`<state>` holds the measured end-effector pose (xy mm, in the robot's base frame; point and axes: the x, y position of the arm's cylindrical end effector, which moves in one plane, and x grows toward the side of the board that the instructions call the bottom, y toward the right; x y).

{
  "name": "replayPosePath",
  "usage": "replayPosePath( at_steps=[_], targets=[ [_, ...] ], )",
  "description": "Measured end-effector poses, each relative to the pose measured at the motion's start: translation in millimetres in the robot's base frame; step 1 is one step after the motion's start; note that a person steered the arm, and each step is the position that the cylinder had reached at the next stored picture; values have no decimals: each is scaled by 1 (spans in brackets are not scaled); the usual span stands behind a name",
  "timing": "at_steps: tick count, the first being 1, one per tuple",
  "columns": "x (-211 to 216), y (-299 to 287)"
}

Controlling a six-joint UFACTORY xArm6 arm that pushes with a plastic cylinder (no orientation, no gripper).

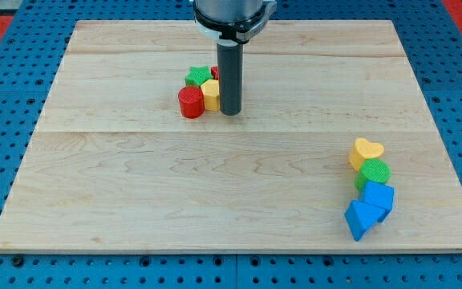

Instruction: Push yellow heart right to red circle

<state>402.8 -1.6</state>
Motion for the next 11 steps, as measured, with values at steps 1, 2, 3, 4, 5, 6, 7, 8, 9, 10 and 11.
replayPosePath(
  at_steps=[1, 2, 3, 4, 5, 6, 7, 8, 9, 10, 11],
  targets=[
    [3, 15],
    [7, 24],
    [8, 34],
    [5, 43],
    [5, 65],
    [3, 129],
    [15, 200],
    [55, 214],
    [65, 251],
    [95, 237],
    [100, 179]
  ],
)
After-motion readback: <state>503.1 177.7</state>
